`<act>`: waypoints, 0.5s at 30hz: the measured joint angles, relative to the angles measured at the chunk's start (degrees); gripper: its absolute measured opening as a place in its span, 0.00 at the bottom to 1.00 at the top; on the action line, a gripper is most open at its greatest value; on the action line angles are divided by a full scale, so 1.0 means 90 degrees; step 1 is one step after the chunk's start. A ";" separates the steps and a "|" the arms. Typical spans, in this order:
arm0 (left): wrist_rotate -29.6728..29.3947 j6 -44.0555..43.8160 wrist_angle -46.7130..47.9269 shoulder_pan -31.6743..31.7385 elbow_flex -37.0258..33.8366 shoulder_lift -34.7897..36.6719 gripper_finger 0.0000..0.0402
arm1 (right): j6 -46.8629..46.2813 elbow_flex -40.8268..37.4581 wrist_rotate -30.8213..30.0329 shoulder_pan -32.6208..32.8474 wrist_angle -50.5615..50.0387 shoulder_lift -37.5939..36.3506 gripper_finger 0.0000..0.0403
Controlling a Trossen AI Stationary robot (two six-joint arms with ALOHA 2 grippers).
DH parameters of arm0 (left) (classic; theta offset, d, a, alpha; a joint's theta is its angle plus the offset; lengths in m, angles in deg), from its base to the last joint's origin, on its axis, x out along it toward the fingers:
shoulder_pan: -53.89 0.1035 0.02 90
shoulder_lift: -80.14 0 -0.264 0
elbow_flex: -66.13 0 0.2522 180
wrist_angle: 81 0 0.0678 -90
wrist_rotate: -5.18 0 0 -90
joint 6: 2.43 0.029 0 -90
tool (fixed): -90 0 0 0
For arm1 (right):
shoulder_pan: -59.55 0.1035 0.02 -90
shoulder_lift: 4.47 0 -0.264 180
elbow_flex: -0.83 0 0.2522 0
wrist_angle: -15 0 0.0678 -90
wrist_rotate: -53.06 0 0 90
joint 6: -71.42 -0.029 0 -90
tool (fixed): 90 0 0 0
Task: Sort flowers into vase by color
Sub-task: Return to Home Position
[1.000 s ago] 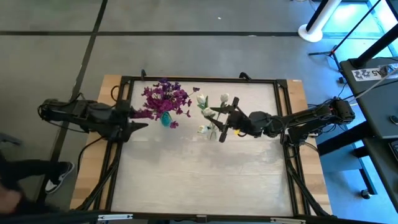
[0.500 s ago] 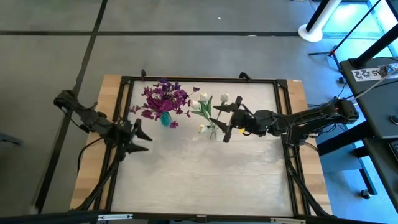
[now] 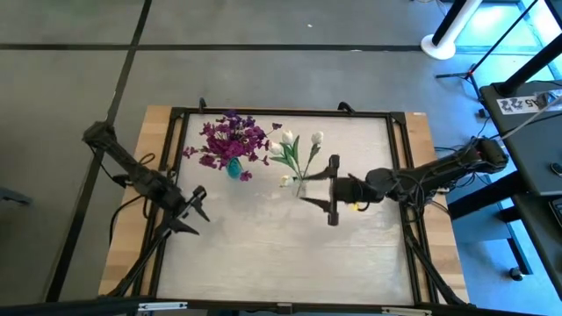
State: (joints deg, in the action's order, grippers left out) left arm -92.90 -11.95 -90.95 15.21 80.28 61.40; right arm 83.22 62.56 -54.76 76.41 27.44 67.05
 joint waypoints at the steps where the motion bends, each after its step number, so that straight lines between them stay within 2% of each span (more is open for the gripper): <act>1: -0.0041 0.0182 -0.0094 0.0056 0.0002 0.0018 0.53 | -0.0072 -0.0003 0.0098 -0.0055 -0.0038 -0.0032 0.59; 5: -0.0056 0.0553 -0.0300 0.0445 0.0002 0.0061 0.53 | -0.0509 -0.0006 0.0534 -0.0669 -0.0321 -0.0111 0.59; 10: 0.0202 0.0428 -0.0139 0.1047 0.0002 0.0053 0.53 | -0.0614 -0.0007 0.1641 -0.1214 -0.0404 -0.0404 0.59; 15: 0.0322 0.0231 0.0271 0.1721 0.0010 0.0048 0.53 | -0.0622 -0.0062 0.1979 -0.1579 -0.0989 -0.1032 0.59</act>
State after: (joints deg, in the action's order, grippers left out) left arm -90.00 -9.87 -88.51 30.70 80.36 61.84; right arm 77.62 62.00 -36.95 62.20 18.54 57.76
